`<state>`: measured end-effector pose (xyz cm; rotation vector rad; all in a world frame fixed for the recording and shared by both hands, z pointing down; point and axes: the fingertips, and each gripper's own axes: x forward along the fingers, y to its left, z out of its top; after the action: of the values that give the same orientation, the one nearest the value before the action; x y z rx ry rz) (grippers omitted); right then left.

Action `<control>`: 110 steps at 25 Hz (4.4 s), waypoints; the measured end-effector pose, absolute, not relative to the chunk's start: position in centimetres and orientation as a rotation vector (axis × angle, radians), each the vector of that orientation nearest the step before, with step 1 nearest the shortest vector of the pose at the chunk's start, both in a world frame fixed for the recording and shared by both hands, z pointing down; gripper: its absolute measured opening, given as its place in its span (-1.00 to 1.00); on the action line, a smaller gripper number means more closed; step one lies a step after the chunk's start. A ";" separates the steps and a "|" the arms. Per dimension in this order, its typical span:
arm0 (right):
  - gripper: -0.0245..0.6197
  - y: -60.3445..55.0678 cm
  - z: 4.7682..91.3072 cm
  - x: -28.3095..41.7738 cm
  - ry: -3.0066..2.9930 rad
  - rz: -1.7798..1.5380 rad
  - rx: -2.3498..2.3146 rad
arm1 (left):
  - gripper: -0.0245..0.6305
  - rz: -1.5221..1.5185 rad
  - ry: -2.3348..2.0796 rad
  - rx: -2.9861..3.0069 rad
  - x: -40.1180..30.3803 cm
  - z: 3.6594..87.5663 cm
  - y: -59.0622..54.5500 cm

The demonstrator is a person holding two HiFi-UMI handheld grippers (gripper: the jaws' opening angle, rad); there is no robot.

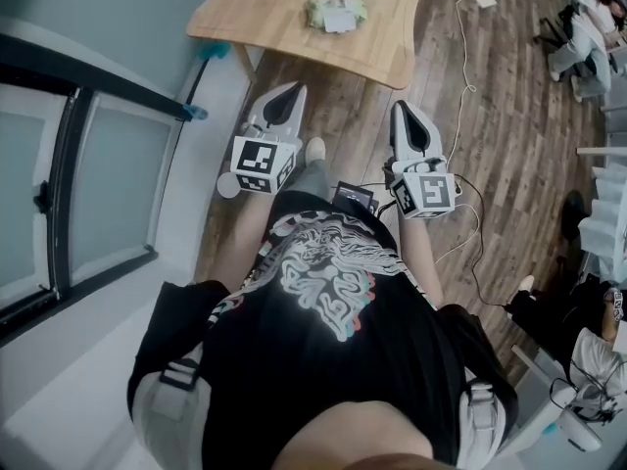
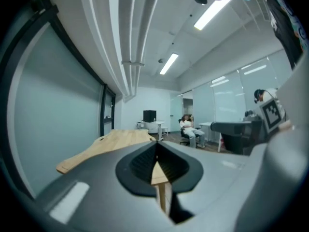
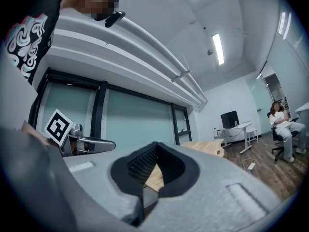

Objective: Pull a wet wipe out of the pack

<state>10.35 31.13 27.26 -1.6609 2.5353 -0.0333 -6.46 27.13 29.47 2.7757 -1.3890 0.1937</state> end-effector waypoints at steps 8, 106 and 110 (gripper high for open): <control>-0.93 23.4 28.6 10.2 2.570 -0.090 -1.654 | -0.96 0.222 -1.400 2.771 -6.5 30.4 19.5; -0.92 -9.1 45.9 7.3 2.894 -0.462 -1.756 | -0.96 0.704 -0.929 2.836 0.6 48.3 -13.4; -0.92 -9.6 46.6 7.0 2.926 -0.467 -1.724 | -0.93 0.701 -0.879 2.817 1.3 49.3 -13.9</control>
<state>7.00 -9.59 46.65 -1.7245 2.9264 -0.4674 1.31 -13.94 49.30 2.8167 -0.8786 0.7006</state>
